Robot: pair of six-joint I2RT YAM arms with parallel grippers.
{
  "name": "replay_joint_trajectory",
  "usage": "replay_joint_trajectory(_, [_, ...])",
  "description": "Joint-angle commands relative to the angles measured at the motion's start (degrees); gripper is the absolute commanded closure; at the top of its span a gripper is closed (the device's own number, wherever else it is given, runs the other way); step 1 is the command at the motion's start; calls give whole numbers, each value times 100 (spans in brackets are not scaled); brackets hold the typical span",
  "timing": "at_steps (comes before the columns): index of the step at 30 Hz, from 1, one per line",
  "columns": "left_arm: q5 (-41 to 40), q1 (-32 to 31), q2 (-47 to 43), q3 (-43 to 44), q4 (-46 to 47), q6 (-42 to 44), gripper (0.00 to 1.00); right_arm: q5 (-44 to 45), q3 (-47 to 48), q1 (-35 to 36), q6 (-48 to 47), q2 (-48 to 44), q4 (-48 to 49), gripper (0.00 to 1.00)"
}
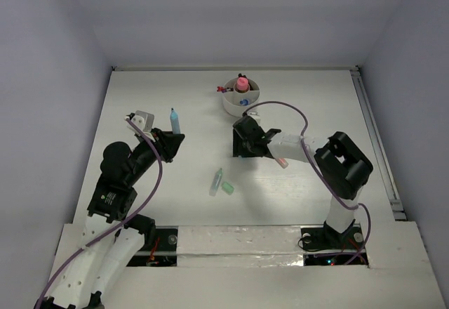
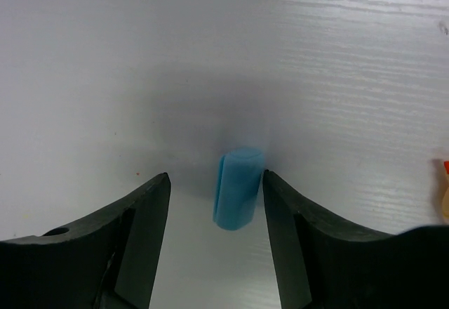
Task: Sort the stationery into containers
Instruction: Close the pen cap on the pen.
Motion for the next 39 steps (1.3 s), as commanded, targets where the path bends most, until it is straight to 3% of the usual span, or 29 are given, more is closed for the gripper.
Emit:
replay_joint_trajectory(1, [-36, -15, -55, 154, 176, 75, 100, 167, 412, -22, -613, 291, -709, 37])
replay_joint_trajectory(17, [-44, -15, -82, 154, 167, 84, 100, 518, 1458, -22, -1563, 1021, -2081, 47])
replay_joint_trajectory(23, [-36, -15, -11, 154, 167, 75, 100, 501, 1678, -22, -1792, 1346, -2442, 66])
replay_joint_trajectory(27, [-27, -15, 41, 154, 159, 66, 100, 465, 1749, -22, -1845, 1434, -2566, 90])
replay_joint_trajectory(28, [-36, -15, 59, 154, 159, 75, 100, 474, 1714, -22, -1845, 1400, -2548, 92])
replay_joint_trajectory(34, [17, -15, 199, 136, 202, 31, 100, -15, 1644, -22, -1810, 294, -1821, 100])
replay_joint_trajectory(39, [420, -15, 305, 110, 377, -22, 100, -1334, 1153, -22, -1520, -1016, 305, 100])
